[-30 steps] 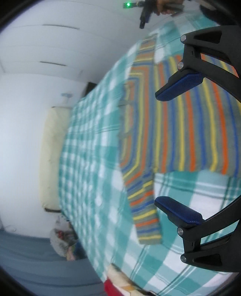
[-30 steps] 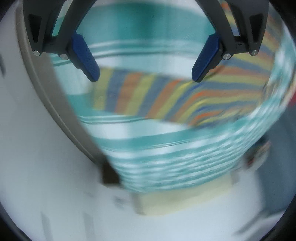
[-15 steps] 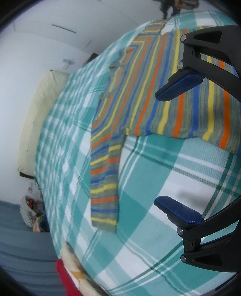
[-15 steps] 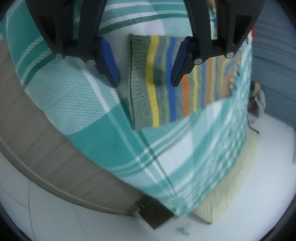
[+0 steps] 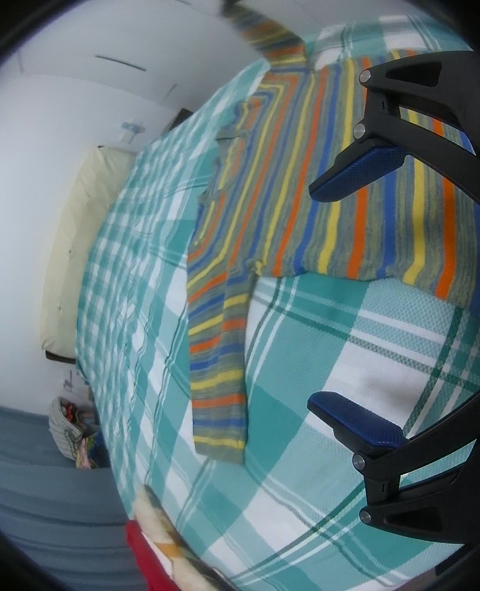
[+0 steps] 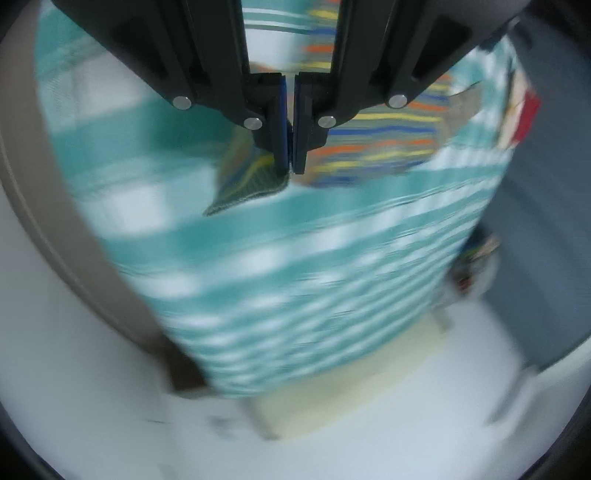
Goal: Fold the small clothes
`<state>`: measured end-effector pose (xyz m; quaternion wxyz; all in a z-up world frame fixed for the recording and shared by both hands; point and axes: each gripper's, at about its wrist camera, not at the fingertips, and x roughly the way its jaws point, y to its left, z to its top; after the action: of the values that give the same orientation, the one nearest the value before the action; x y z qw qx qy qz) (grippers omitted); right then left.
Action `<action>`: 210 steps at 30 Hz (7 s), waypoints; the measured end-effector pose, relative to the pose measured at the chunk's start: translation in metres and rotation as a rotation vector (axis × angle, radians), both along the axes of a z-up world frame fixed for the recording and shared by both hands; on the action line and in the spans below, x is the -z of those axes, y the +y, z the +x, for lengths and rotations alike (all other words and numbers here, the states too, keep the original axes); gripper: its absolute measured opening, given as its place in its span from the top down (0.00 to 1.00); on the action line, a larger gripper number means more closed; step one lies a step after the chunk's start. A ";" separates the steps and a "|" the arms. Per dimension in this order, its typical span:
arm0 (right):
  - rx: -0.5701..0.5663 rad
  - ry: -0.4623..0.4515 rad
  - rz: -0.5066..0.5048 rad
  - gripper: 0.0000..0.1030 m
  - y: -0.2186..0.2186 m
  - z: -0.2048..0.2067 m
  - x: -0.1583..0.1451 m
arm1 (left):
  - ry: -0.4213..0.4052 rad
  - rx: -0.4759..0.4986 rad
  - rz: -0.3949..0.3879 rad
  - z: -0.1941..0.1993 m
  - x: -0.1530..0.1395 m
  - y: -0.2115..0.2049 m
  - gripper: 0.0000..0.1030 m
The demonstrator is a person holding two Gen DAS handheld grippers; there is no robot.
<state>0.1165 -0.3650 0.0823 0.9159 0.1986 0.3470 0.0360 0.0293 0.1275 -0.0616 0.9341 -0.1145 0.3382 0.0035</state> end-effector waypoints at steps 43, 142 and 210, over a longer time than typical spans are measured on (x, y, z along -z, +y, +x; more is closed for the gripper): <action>-0.382 0.503 -0.137 0.61 0.128 -0.246 0.212 | 0.031 0.144 0.262 -0.015 0.018 -0.049 0.01; 0.108 0.015 -0.282 0.20 0.102 -0.219 0.158 | 0.280 0.318 0.181 0.132 -0.023 -0.074 0.12; 0.271 0.170 -0.521 0.01 0.081 -0.179 0.212 | 0.141 0.263 0.238 0.003 0.070 -0.121 0.01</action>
<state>-0.0625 -0.2839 -0.1295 0.9001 0.0037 0.3902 -0.1935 0.0319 0.0068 -0.1315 0.9074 0.0423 0.4122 -0.0704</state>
